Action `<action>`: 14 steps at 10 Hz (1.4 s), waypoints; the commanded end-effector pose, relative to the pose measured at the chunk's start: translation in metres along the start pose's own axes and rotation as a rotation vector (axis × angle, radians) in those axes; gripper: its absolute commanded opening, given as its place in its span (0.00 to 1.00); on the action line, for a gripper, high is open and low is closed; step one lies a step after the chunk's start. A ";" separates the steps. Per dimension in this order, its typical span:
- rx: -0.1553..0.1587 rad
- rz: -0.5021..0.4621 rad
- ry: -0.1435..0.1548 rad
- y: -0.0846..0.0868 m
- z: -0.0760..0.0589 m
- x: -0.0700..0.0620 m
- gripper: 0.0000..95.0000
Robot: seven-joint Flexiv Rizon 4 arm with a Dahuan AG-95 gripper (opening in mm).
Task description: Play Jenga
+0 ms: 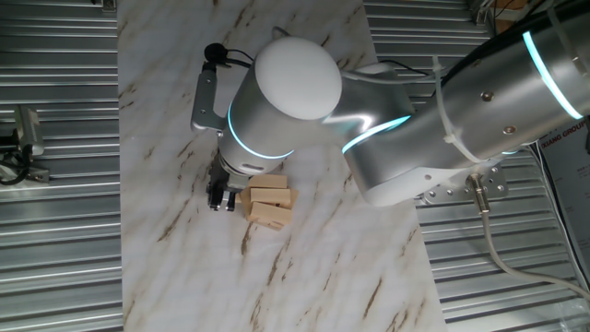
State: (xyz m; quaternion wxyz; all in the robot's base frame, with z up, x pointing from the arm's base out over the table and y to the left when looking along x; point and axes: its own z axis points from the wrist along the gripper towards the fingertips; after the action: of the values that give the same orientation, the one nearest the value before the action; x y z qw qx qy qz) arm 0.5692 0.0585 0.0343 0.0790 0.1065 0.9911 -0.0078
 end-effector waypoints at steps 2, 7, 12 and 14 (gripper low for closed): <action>-0.001 -0.001 -0.008 0.000 0.000 -0.001 0.00; -0.004 -0.004 -0.015 0.000 0.002 -0.004 0.00; -0.004 -0.003 -0.017 0.001 0.002 -0.007 0.00; -0.005 -0.004 -0.022 0.001 0.002 -0.008 0.00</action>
State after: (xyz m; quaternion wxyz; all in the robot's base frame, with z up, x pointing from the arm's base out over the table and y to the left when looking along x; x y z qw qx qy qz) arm 0.5789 0.0577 0.0332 0.0906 0.1044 0.9904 -0.0064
